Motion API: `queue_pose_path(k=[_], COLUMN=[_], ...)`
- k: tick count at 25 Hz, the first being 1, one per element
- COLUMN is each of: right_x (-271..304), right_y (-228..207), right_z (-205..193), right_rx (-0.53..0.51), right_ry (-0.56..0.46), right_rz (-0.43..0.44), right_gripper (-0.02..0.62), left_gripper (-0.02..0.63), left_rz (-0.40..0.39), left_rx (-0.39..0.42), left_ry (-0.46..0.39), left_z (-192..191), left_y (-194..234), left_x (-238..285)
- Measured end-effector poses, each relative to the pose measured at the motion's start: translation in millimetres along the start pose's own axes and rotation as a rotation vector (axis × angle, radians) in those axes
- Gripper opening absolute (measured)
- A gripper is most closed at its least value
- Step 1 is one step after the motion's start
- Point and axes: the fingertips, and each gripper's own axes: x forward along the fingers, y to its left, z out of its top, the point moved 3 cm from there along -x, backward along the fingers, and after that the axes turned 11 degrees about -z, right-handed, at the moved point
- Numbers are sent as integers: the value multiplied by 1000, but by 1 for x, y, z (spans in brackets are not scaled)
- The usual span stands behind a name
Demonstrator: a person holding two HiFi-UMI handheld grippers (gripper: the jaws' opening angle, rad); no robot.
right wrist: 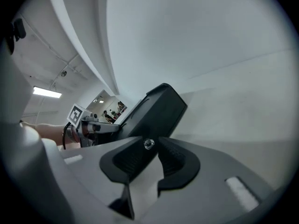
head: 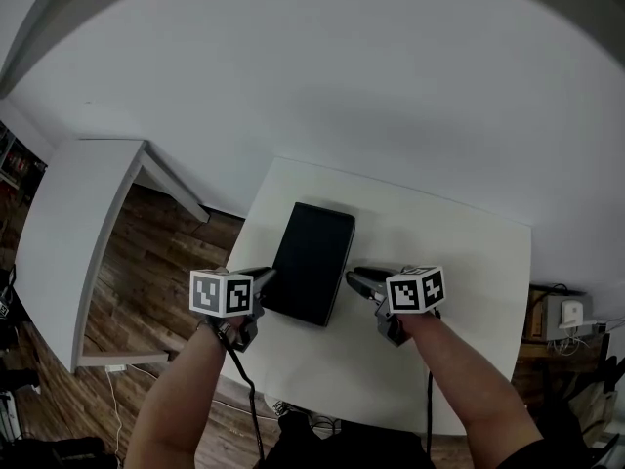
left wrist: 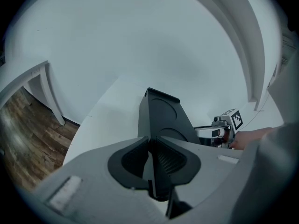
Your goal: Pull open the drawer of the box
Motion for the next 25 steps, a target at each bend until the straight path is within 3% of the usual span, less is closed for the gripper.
queue_pose_path(k=[8,13,25], right_x=[11,15,25], right_y=[12,10,25], right_z=[-4,-12,-17], right_rx=[-241,-502,-1053], right_ry=[101,197,292], right_rz=[37,0,-45], right_gripper=[115,112,74], left_gripper=[61,61,61], left_rz=[-2,-4,2], left_rx=[-1,0,-5], left_ry=[-9,-7,-14], left_z=[-1,-2,-3], left_y=[-2,-3,-2], left_x=[-1,-2,-3])
